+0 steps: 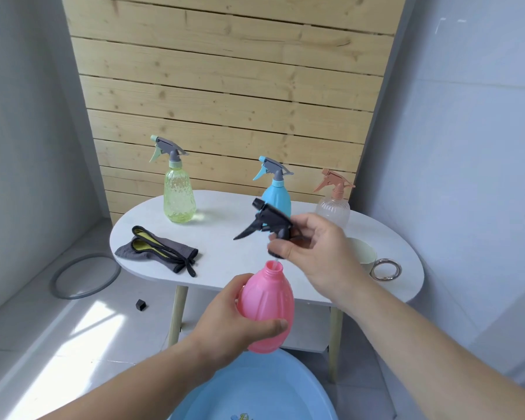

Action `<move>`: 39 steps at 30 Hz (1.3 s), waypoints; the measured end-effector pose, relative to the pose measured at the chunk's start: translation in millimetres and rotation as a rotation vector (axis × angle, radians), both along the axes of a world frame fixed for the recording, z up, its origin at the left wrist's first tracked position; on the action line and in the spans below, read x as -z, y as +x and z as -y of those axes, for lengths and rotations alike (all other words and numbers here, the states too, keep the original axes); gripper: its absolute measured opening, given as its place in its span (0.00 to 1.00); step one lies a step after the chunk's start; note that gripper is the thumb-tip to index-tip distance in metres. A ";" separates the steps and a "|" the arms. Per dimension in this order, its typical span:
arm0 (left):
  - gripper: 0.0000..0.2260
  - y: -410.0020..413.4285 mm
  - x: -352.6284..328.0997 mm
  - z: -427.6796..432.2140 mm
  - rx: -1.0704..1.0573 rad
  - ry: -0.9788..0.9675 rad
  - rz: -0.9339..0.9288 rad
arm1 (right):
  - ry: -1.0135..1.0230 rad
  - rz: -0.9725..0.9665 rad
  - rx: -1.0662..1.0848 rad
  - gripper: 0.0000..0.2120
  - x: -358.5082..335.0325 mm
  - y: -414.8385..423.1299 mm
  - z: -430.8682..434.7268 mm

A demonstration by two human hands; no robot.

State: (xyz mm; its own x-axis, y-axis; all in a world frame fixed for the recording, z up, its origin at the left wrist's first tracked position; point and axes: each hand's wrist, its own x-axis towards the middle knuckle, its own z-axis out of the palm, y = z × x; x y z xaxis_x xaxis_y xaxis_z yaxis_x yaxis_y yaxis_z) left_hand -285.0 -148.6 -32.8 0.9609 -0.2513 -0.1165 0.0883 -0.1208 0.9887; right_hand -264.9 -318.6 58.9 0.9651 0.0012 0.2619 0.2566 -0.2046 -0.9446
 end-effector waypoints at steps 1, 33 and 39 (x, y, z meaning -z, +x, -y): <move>0.32 0.4 -0.3 -0.1 -0.005 -0.008 -0.003 | -0.032 -0.023 -0.016 0.13 2.3 -1.0 -0.3; 0.30 2.3 0.7 -4.8 -0.041 -0.015 -0.005 | -0.234 -0.052 -0.256 0.14 19.2 -9.7 -0.3; 0.31 -0.2 -0.5 -3.9 -0.019 -0.030 -0.021 | -0.090 -0.111 -0.156 0.15 25.3 -4.1 2.0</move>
